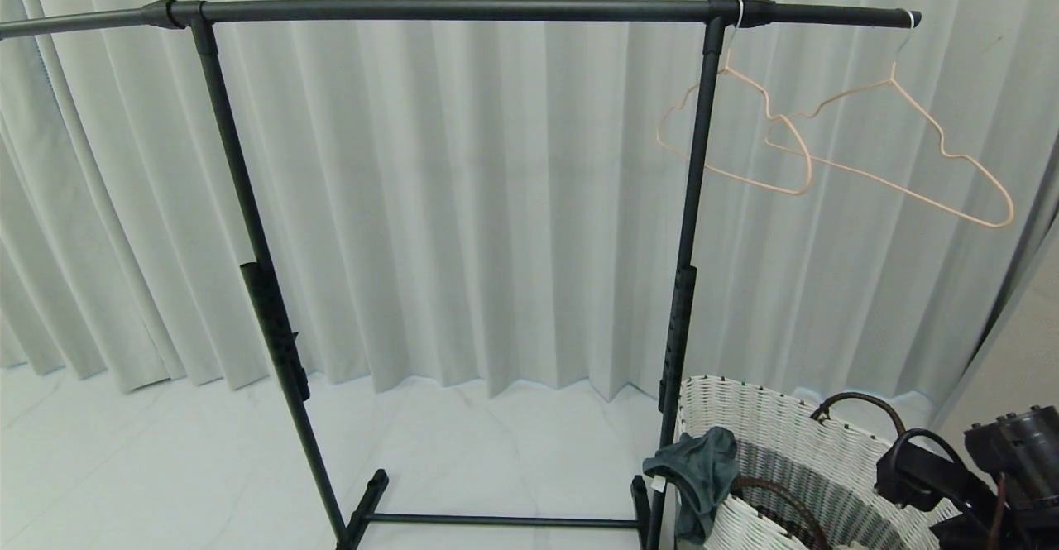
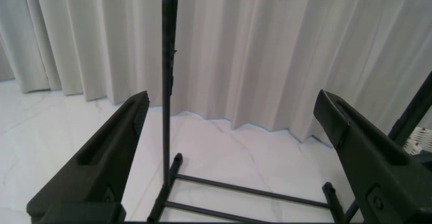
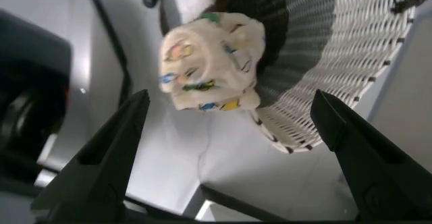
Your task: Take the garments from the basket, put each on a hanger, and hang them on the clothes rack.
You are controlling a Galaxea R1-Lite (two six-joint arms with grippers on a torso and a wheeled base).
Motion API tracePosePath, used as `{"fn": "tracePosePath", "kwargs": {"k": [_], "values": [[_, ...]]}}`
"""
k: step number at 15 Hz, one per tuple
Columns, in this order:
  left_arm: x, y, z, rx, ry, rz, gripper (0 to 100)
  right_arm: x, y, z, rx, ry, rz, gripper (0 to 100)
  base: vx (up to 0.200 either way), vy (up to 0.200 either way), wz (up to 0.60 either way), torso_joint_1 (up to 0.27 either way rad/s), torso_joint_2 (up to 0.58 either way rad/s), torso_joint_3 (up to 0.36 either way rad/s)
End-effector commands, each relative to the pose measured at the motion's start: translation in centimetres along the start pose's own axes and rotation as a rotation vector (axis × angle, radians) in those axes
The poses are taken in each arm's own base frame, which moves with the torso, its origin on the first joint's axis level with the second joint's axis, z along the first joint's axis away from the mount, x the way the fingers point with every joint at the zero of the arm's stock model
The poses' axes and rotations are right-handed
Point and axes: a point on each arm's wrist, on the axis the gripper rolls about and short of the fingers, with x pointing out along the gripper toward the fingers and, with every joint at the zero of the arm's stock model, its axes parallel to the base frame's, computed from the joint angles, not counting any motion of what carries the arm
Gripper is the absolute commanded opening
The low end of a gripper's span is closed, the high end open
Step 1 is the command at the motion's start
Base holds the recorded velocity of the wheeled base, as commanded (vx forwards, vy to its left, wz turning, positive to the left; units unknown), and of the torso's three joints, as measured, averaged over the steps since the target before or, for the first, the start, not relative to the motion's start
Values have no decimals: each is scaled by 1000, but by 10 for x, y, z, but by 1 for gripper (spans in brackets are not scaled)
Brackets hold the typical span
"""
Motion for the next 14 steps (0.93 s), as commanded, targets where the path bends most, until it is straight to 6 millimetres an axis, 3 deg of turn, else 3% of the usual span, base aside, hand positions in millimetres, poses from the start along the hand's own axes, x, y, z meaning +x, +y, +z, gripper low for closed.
{"fn": "tracePosePath", "kwargs": {"k": [1,5,10,11,14], "values": [[0,0,0,0,1,1,100,28,-3,-3,20,103,-16,100,0,0,0,0,0,0],[0,0,0,0,1,1,100,59,-8,2,34,95,-103,100,0,0,0,0,0,0],[0,0,0,0,1,1,100,67,-8,1,39,65,-119,100,0,0,0,0,0,0],[0,0,0,0,1,1,100,66,-7,0,40,61,-122,0,0,0,0,0,0,0],[0,0,0,0,1,1,100,56,-9,0,45,20,-182,0,0,0,0,0,0,0]]}}
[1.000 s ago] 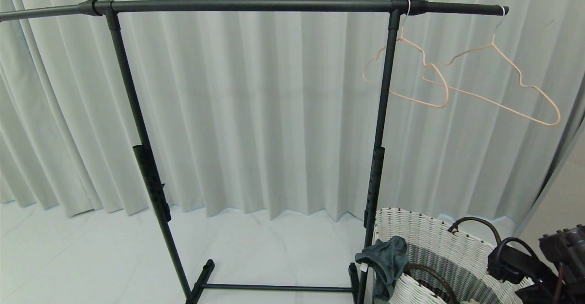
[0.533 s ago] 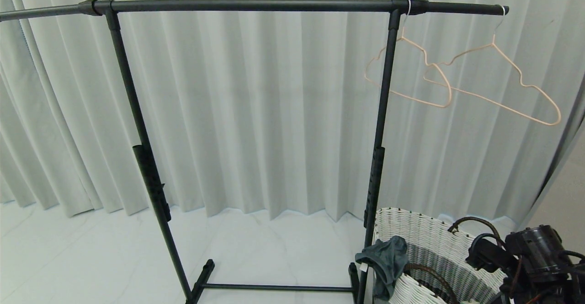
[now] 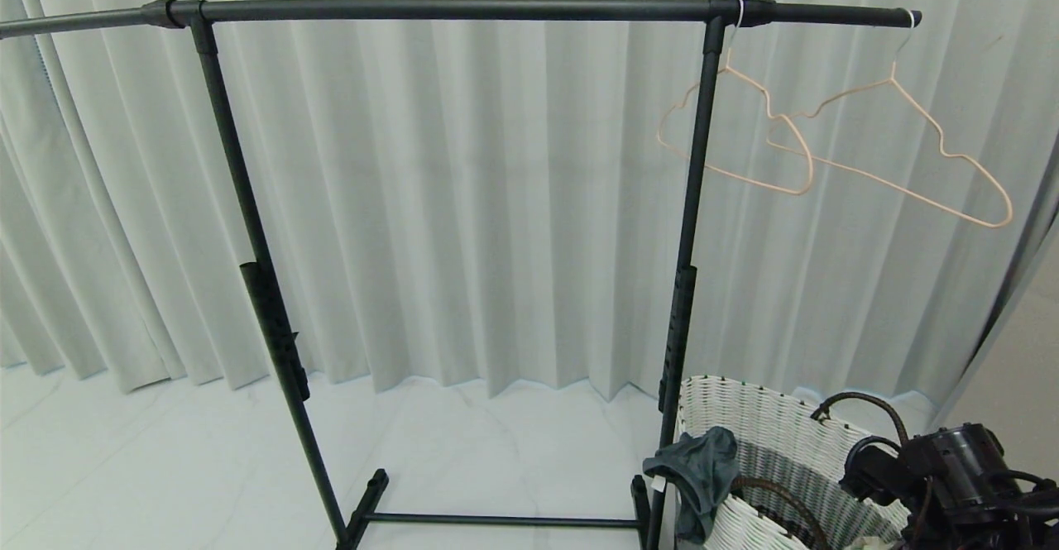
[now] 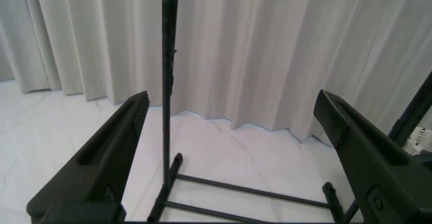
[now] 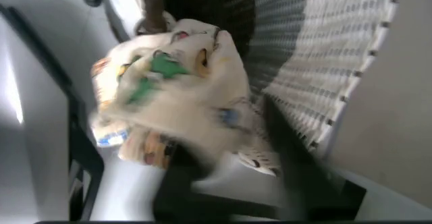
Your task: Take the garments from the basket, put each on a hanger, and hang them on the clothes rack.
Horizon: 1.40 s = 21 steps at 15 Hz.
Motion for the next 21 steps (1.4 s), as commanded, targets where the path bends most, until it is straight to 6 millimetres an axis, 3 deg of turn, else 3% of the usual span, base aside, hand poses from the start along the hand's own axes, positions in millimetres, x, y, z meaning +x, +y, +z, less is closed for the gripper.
{"fn": "tracePosePath", "kwargs": {"k": [1,4,6,7,8,9,12,17,21], "values": [[0,0,0,0,1,1,100,-14,-4,2,11,-68,-27,0,0,0,0,0,0,0],[0,0,0,1,1,1,100,-46,-12,3,34,-176,-61,0,0,0,0,0,0,0],[0,0,0,1,1,1,100,-80,-19,3,48,-238,-78,0,0,0,0,0,0,0],[0,0,0,1,1,1,100,-80,-19,3,48,-238,-78,0,0,0,0,0,0,0],[0,0,0,6,1,1,100,-118,-28,6,55,-271,-85,0,0,0,0,0,0,0],[0,0,0,6,1,1,100,-138,-32,6,55,-291,-84,0,0,0,0,0,0,0],[0,0,0,6,0,0,100,-182,-37,1,41,-376,-86,0,-200,0,0,10,2,-1],[0,0,0,6,0,0,100,-210,-36,-21,29,-438,-88,0,-200,0,0,2,4,1],[0,0,0,6,1,1,100,-217,-34,-17,-16,-487,-63,0,-100,0,0,0,2,1]]}}
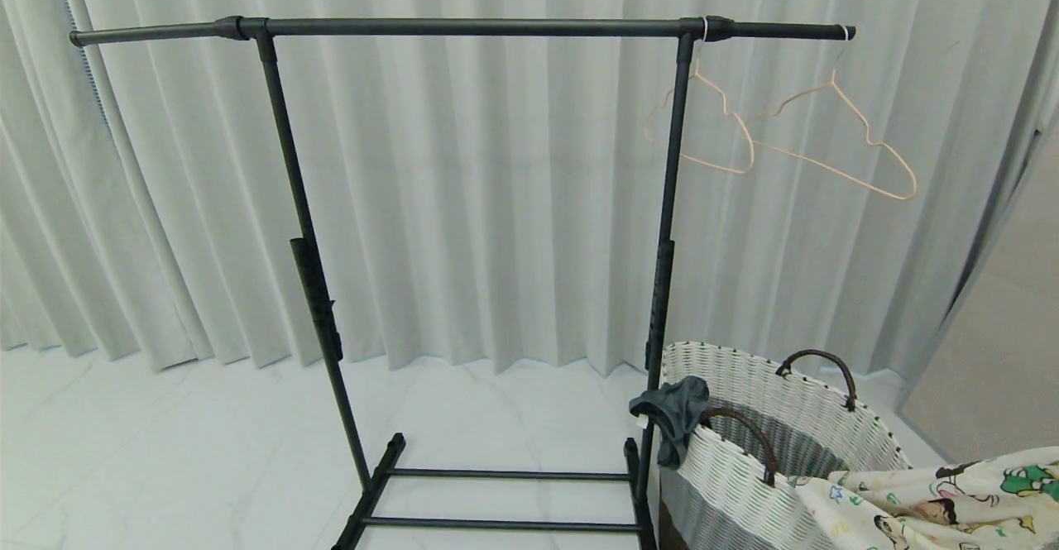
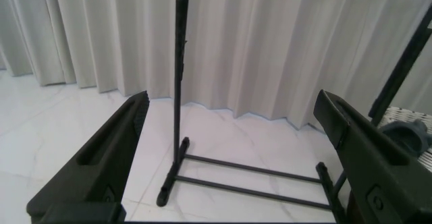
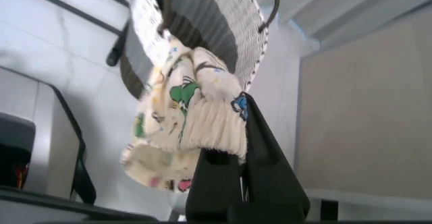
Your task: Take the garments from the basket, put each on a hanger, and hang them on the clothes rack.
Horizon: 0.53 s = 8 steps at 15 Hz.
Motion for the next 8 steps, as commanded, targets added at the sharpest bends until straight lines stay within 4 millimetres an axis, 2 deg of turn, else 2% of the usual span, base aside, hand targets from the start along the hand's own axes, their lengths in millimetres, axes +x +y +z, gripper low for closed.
{"fn": "tracePosePath", "kwargs": {"k": [1,4,7,8], "values": [[0,0,0,-1,0,1,100,-4,2,9,-33,-50,46,0,0,0,0,0,0,0],[0,0,0,0,0,1,100,3,10,24,-84,-68,124,0,0,0,0,0,0,0],[0,0,0,-1,0,1,100,9,19,37,-98,-105,178,0,0,200,0,2,6,4],[0,0,0,0,0,1,100,11,23,42,-97,-116,204,0,0,0,0,0,0,0]]}}
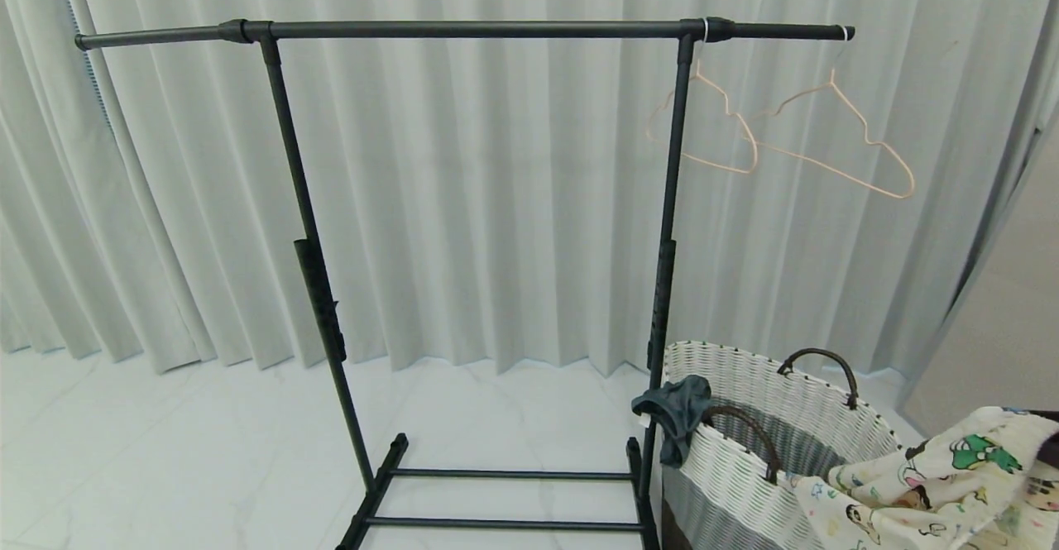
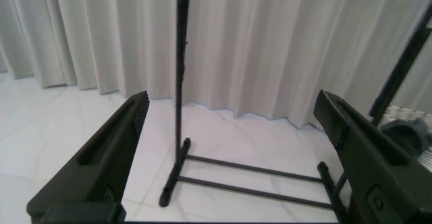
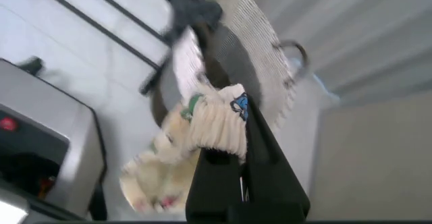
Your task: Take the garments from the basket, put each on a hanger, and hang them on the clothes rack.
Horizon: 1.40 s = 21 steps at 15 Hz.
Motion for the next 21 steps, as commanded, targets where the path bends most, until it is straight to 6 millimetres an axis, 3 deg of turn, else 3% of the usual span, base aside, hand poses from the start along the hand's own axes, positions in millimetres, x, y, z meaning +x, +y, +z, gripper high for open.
{"fn": "tracePosePath", "kwargs": {"k": [1,6,10,15,17,18,19,21], "values": [[0,0,0,0,-1,0,100,12,9,11,-13,8,62,0,0,0,0,0,0,0],[0,0,0,-1,-1,0,100,24,40,42,24,-12,234,0,0,0,0,0,0,0],[0,0,0,11,-1,-1,100,47,72,73,111,-44,315,0,0,0,0,0,0,0],[0,0,0,28,2,-1,100,62,84,85,113,-55,326,0,0,0,0,0,0,0],[0,-2,0,89,0,-78,100,65,93,88,97,-62,346,0,0,0,0,0,0,0],[-2,-4,11,98,-32,-158,100,66,97,88,88,-59,354,0,0,0,0,0,0,0],[-4,-7,41,92,-65,-252,100,66,100,89,83,-60,363,0,0,0,0,0,0,0],[14,-13,114,63,-53,-297,100,64,100,93,86,-78,367,0,0,0,0,0,0,0]]}}
